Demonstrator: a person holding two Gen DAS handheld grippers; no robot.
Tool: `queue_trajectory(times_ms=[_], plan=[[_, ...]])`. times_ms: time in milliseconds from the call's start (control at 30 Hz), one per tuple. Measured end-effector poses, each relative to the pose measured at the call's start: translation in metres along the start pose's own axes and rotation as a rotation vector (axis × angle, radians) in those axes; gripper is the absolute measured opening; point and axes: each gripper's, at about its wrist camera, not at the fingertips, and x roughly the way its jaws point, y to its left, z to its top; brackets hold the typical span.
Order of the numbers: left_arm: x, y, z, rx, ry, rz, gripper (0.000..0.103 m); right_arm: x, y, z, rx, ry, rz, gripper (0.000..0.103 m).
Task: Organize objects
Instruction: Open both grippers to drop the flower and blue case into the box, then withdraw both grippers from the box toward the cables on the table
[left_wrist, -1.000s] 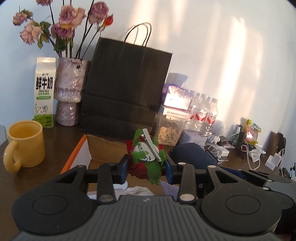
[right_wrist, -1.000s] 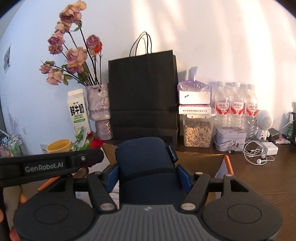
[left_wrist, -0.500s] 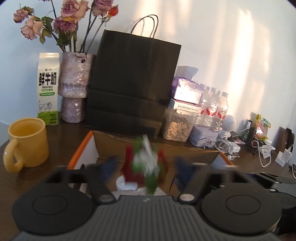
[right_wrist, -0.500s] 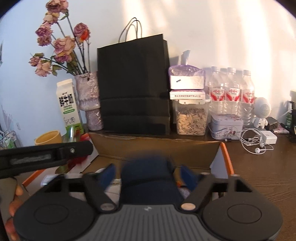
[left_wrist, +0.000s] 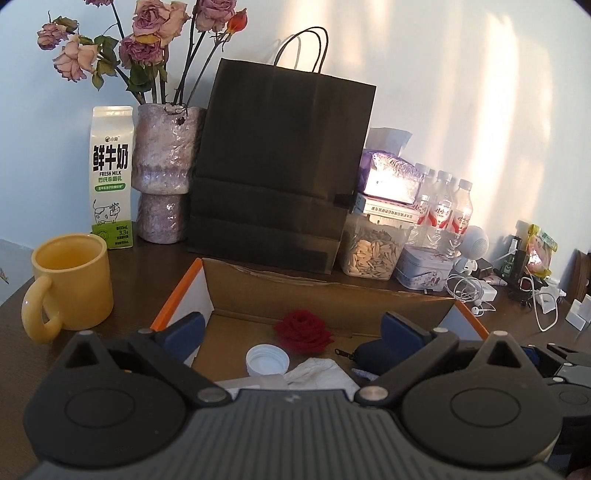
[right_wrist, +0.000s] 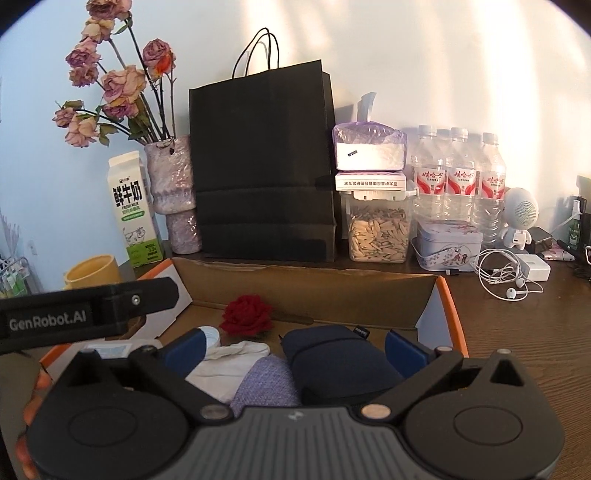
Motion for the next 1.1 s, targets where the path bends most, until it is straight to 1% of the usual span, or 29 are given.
queue_trajectory(times_ms=[200,467,767,967,1100], plan=[[-0.003,0.001,0.001,-0.002,0.004,-0.006,0.103,-0.002,0.002,0.0,-0.005,0.001,0.004,0.103],[-0.019,0.0,0.003,0.005,-0.02,-0.029,0.103,-0.017,0.003,-0.003,-0.025,-0.015,0.01,0.103],[-0.054,0.0,-0.002,0.039,-0.017,-0.071,0.103,-0.049,0.006,-0.01,-0.046,-0.034,0.038,0.103],[-0.075,0.008,-0.012,0.041,-0.005,-0.074,0.103,-0.074,0.004,-0.023,-0.064,-0.03,0.028,0.103],[-0.086,0.013,-0.019,0.052,0.017,-0.071,0.103,-0.088,0.003,-0.034,-0.079,-0.017,0.021,0.103]])
